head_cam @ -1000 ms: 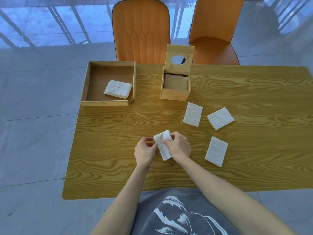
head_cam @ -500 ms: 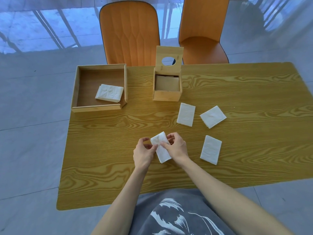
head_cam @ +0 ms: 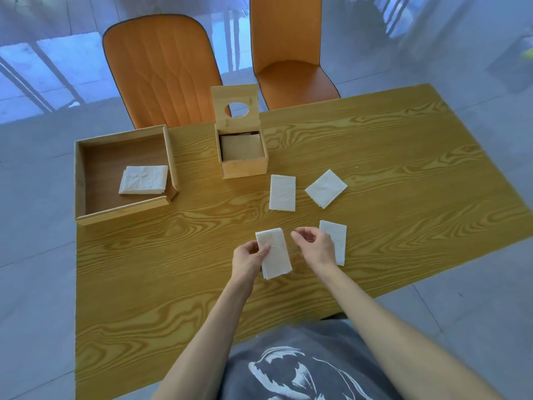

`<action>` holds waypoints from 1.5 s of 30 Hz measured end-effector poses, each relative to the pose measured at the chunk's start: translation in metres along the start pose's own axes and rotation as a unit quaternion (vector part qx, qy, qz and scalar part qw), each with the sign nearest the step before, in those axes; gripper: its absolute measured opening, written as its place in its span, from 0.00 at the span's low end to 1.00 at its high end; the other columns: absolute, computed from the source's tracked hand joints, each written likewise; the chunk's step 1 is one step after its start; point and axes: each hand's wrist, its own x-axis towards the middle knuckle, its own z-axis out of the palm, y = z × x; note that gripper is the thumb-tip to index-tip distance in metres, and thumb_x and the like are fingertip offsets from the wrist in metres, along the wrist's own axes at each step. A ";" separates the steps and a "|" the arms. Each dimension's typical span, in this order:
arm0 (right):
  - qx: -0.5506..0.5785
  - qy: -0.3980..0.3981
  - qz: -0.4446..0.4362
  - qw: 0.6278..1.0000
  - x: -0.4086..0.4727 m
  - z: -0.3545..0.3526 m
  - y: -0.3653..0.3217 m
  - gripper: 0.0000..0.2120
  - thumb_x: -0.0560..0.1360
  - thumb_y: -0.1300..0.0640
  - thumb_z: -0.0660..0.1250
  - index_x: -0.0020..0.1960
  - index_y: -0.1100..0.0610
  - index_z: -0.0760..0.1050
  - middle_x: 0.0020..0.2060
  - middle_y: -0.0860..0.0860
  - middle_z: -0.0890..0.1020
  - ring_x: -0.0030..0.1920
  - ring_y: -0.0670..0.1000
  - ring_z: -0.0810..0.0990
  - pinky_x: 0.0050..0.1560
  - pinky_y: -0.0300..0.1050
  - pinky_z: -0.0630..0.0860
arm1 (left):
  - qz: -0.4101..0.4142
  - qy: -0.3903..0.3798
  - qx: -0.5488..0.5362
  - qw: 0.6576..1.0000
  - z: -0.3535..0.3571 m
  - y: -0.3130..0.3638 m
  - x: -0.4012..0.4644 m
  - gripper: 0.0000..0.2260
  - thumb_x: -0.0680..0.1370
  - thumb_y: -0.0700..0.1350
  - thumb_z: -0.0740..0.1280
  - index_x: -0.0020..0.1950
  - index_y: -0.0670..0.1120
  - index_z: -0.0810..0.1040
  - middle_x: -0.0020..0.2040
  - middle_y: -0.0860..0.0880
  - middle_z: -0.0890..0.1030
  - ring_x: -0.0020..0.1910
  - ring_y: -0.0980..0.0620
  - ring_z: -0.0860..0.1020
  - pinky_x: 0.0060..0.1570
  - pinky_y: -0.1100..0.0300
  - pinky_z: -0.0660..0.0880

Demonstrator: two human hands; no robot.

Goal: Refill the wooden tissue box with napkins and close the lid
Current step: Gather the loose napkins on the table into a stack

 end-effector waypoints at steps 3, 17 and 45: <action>-0.021 0.107 0.051 0.993 0.009 -0.030 0.008 0.09 0.77 0.51 0.69 0.54 0.55 0.81 0.47 0.48 0.83 0.41 0.47 0.81 0.42 0.44 0.79 | -0.008 -0.001 0.000 1.000 0.009 0.001 0.002 0.04 0.78 0.43 0.69 0.51 0.45 0.80 0.47 0.48 0.84 0.47 0.48 0.83 0.47 0.53 0.81; -0.133 0.131 0.145 0.972 0.019 -0.051 0.036 0.17 0.68 0.42 0.74 0.50 0.51 0.77 0.53 0.51 0.80 0.49 0.53 0.81 0.50 0.55 0.81 | -0.030 -0.028 -0.062 0.997 0.024 0.000 0.002 0.06 0.83 0.45 0.62 0.55 0.48 0.79 0.52 0.46 0.84 0.51 0.46 0.83 0.52 0.46 0.80; 0.062 -0.124 0.028 0.990 0.014 0.010 0.005 0.07 0.73 0.58 0.75 0.50 0.56 0.81 0.46 0.53 0.86 0.50 0.54 0.86 0.52 0.50 0.83 | -0.050 -0.011 -0.158 0.986 0.015 0.004 0.007 0.10 0.83 0.48 0.61 0.55 0.47 0.81 0.48 0.46 0.86 0.47 0.47 0.84 0.51 0.46 0.80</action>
